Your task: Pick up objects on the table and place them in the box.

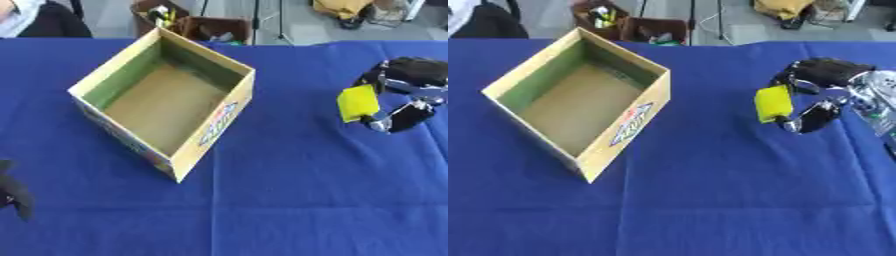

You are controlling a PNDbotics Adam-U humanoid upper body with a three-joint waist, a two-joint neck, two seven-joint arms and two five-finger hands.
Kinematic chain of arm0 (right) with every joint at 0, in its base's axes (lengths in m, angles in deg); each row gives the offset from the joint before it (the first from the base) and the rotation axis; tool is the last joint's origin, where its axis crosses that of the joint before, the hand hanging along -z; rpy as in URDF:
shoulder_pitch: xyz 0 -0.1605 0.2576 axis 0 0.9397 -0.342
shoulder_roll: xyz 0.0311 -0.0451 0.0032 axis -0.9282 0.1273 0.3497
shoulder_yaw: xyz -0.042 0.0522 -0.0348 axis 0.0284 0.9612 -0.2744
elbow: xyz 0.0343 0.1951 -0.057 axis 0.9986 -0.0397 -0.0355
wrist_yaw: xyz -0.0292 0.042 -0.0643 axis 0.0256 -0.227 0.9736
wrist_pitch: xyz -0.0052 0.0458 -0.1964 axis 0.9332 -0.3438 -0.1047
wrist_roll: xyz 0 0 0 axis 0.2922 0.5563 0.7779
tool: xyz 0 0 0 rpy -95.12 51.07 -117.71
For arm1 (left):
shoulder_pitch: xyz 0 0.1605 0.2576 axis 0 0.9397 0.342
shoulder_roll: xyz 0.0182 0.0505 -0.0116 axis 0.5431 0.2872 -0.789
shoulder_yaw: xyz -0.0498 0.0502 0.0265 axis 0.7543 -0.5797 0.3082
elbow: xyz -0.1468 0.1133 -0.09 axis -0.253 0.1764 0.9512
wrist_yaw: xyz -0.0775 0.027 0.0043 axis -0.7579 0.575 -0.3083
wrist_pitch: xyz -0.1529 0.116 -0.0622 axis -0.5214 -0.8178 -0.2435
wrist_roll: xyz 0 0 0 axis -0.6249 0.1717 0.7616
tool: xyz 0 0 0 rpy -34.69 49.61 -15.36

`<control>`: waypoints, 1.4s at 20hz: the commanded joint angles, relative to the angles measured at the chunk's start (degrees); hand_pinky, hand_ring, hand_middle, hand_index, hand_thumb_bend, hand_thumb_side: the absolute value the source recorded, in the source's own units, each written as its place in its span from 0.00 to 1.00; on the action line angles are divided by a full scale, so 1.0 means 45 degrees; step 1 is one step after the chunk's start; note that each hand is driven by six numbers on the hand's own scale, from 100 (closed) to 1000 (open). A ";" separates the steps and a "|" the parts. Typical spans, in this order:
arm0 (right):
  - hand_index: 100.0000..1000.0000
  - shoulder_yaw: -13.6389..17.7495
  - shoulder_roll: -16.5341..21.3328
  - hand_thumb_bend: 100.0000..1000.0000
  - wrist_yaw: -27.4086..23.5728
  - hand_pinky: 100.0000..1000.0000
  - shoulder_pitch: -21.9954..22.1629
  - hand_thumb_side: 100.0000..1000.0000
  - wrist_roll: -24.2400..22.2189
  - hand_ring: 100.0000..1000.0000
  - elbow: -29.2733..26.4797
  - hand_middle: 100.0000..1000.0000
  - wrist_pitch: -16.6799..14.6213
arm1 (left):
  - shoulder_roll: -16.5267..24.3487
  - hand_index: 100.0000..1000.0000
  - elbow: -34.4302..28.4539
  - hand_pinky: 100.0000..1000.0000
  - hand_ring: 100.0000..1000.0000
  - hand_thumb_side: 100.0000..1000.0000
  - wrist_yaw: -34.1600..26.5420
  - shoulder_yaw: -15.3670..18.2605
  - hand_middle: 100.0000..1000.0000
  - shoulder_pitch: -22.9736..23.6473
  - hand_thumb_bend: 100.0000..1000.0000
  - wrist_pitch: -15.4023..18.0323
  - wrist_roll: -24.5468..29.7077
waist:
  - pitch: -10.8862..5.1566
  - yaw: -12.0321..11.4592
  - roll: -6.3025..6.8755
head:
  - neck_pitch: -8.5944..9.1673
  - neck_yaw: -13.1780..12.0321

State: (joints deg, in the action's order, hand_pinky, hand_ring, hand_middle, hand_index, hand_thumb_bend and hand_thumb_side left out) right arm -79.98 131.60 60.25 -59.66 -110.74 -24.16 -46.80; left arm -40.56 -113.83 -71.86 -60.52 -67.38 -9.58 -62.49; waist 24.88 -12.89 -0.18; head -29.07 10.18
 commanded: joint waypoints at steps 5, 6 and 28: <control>0.37 0.0698 0.0768 0.00 -0.1417 0.67 -0.0371 0.08 0.0409 0.52 -0.1761 0.23 0.0677 | 0.0176 0.63 -0.0245 0.16 0.30 0.95 0.0038 0.0038 0.32 -0.0048 0.00 -0.0060 -0.0049 | -0.0430 0.0099 -0.0083 | 0.0030 -0.0189; 0.36 0.0746 0.0815 0.00 -0.1555 0.67 -0.0446 0.08 0.0416 0.51 -0.2032 0.23 0.0769 | 0.0183 0.63 -0.0245 0.16 0.30 0.96 0.0040 0.0035 0.32 -0.0043 0.00 -0.0070 -0.0047 | -0.0444 0.0109 -0.0102 | 0.0030 -0.0196; 0.29 -0.0432 -0.1468 0.00 -0.3133 0.69 -0.4576 0.12 -0.0393 0.47 -0.2338 0.17 0.1581 | 0.0357 0.63 -0.0245 0.16 0.30 0.96 -0.0004 -0.0086 0.32 -0.0059 0.00 -0.0235 0.0095 | -0.0607 -0.0563 -0.0674 | 0.0153 0.0132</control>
State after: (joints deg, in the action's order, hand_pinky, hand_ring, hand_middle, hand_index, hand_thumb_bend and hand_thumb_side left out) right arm -81.94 124.94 45.68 -78.96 -112.16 -35.18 -39.73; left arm -39.99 -113.83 -71.83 -60.56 -67.24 -10.58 -62.23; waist 23.63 -15.56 -3.40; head -29.06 10.36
